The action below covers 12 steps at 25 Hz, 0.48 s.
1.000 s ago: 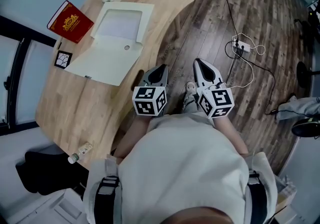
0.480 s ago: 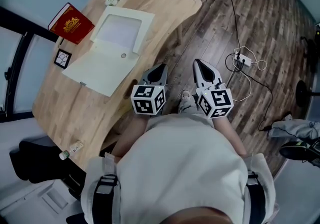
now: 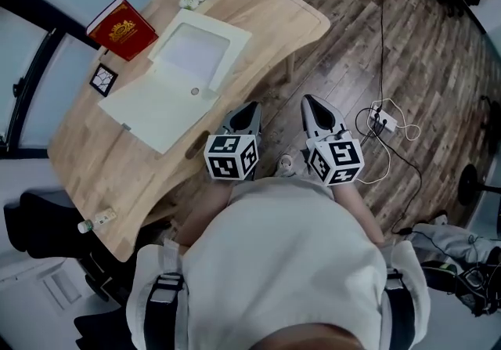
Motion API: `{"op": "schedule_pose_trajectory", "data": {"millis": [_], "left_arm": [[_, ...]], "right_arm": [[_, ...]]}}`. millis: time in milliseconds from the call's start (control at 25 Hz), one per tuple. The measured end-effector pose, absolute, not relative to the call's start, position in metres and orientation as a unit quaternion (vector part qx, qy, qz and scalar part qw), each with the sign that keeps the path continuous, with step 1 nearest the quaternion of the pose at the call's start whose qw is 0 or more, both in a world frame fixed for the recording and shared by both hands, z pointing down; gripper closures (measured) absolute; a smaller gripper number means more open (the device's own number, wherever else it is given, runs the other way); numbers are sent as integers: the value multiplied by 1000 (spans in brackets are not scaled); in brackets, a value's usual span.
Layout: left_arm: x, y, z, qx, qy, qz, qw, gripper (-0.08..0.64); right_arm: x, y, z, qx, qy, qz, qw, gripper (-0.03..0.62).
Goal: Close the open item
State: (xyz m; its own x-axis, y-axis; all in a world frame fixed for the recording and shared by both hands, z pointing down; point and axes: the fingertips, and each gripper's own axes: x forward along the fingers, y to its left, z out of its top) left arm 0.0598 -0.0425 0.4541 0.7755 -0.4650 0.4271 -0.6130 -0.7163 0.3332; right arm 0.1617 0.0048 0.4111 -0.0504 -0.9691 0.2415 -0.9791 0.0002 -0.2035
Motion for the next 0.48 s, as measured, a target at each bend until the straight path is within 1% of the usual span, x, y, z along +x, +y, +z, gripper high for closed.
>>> {"op": "schedule_pose_trajectory", "data": {"millis": [480], "left_arm": [[56,-64,463,878,-386,128,252,522]], "right_arm": [[167,-37,416,617,-771,153,35,574]]}}
